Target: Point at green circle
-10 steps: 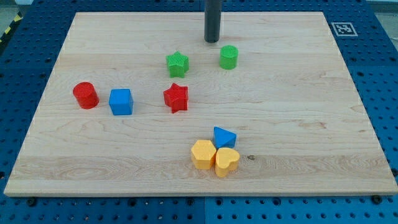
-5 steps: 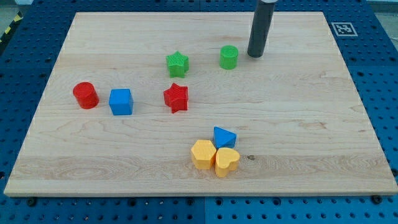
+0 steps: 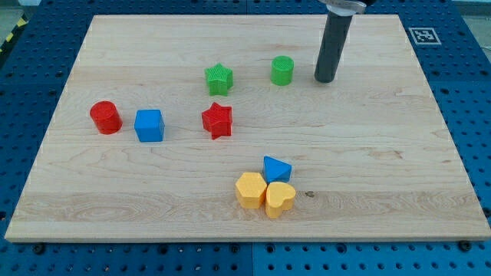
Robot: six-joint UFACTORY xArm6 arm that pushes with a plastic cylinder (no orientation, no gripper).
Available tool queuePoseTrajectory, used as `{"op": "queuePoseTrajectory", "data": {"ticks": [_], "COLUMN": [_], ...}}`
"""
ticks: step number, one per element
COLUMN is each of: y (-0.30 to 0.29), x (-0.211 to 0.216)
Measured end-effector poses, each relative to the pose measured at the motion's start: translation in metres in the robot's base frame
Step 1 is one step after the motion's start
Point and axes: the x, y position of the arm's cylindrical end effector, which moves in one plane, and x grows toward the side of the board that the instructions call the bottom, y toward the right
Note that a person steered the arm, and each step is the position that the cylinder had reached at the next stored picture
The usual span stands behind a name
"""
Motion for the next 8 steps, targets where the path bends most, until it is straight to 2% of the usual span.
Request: {"op": "queuePoseTrajectory", "data": {"ticks": [4,8], "y": [-0.039,-0.026], "x": [-0.043,0.012]}}
